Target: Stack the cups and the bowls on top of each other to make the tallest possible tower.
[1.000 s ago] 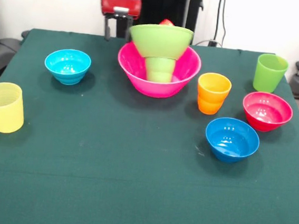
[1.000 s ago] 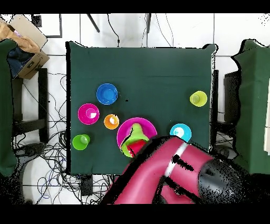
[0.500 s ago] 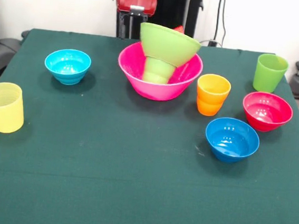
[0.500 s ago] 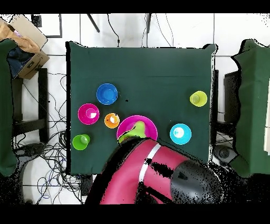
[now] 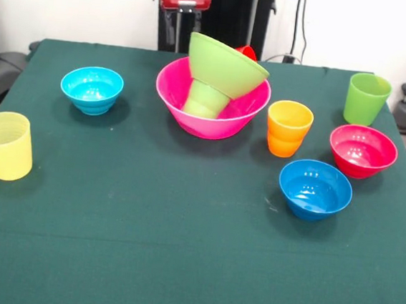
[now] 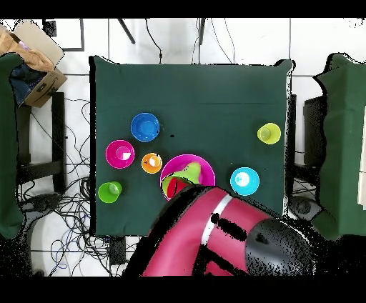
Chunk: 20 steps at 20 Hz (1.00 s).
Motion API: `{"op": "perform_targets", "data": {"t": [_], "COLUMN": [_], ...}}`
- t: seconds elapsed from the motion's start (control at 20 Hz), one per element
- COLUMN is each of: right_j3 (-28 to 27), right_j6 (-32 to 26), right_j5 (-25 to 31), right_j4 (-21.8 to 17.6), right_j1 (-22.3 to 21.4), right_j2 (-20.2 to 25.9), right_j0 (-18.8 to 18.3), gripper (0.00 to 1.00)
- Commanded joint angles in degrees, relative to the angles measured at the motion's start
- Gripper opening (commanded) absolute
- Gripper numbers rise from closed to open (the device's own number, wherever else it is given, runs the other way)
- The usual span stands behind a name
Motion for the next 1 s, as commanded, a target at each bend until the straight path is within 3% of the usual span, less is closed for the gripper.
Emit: {"op": "perform_targets", "data": {"t": [0.05,0.1,0.3,0.5,0.6,0.75,0.9,1.0], "right_j3": [-5.06,-5.54,-4.84,-5.68,-5.77,-4.68,-3.83,-3.20], "right_j6": [7.91,5.92,7.48,9.62,11.22,11.68,9.08,6.28], "right_j5": [13.00,11.55,13.03,19.01,25.46,40.38,47.29,53.64], "right_j4": [-6.27,-4.72,-6.15,-9.65,-9.25,-8.25,-6.97,-8.91], "right_j1": [2.86,5.39,3.63,3.78,2.89,-1.31,-3.50,-5.38], "right_j2": [2.71,2.77,3.15,3.56,4.77,8.95,11.41,14.18], "right_j0": [-0.99,-1.63,-1.32,0.09,1.03,1.09,-0.22,-2.32], "gripper": [1.00,1.00,1.00,1.00,1.00,1.00,1.00,1.00]}}
